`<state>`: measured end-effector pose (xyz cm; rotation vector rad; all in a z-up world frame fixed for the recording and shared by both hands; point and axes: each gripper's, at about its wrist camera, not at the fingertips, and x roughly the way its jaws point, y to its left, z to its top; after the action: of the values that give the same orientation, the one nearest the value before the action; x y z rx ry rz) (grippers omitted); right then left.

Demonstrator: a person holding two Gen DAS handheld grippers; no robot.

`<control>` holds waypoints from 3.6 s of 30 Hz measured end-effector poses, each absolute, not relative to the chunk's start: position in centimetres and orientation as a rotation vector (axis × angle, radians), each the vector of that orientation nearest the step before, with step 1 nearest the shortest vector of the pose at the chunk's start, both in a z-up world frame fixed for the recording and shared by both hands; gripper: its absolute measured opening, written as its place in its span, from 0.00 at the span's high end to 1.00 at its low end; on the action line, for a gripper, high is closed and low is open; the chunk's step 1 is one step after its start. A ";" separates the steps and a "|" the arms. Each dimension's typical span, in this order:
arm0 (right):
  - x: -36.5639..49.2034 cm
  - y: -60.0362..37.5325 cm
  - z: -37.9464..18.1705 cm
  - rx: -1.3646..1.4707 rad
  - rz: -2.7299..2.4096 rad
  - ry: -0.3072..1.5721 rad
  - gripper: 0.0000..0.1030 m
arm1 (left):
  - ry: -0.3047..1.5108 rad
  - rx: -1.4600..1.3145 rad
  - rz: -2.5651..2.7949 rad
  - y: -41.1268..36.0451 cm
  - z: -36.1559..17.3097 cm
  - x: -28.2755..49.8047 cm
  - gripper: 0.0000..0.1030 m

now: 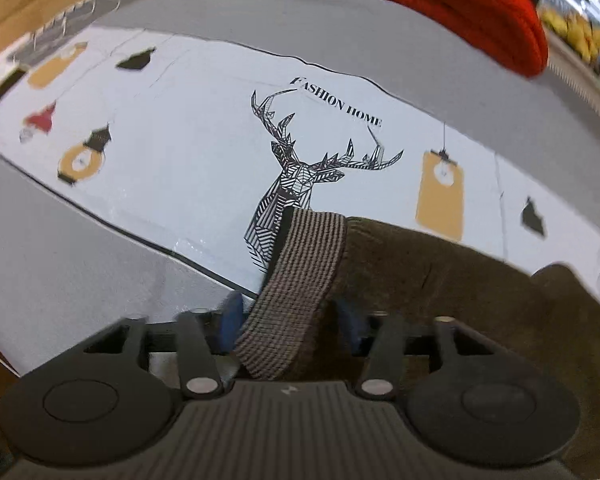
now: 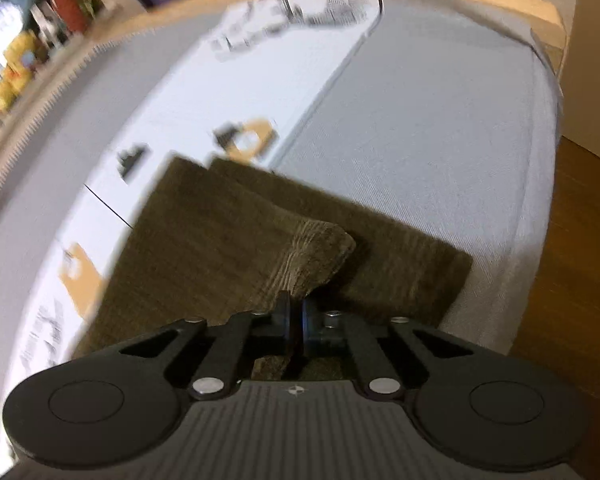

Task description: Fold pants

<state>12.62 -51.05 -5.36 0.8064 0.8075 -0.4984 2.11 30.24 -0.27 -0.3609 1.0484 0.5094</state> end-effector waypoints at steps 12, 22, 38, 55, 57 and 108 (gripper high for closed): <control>6.8 -53.1 -4.0 0.794 -0.718 0.767 0.98 | 1.003 -0.261 0.442 29.4 1.9 -1.6 0.89; 8.8 -53.0 -5.3 0.750 -0.669 0.854 0.90 | 0.854 -0.053 0.285 24.3 4.1 -0.9 0.72; 5.7 -56.7 -6.0 0.826 -0.734 0.766 0.53 | 0.956 -0.016 0.158 18.2 1.6 4.1 0.49; 9.9 -55.8 -9.3 0.847 -0.646 0.902 0.61 | 0.950 0.069 0.071 13.9 0.7 7.3 0.49; 10.1 -55.4 -9.0 0.835 -0.649 0.898 0.72 | 0.949 0.060 0.078 14.2 0.8 7.2 0.49; 0.8 -6.8 -1.4 -0.513 0.821 0.700 0.86 | 0.945 0.064 0.026 14.9 1.3 6.2 0.41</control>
<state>0.80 -6.81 -1.42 -0.5126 0.6999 0.8206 6.22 14.91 1.28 0.0638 0.9445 0.0259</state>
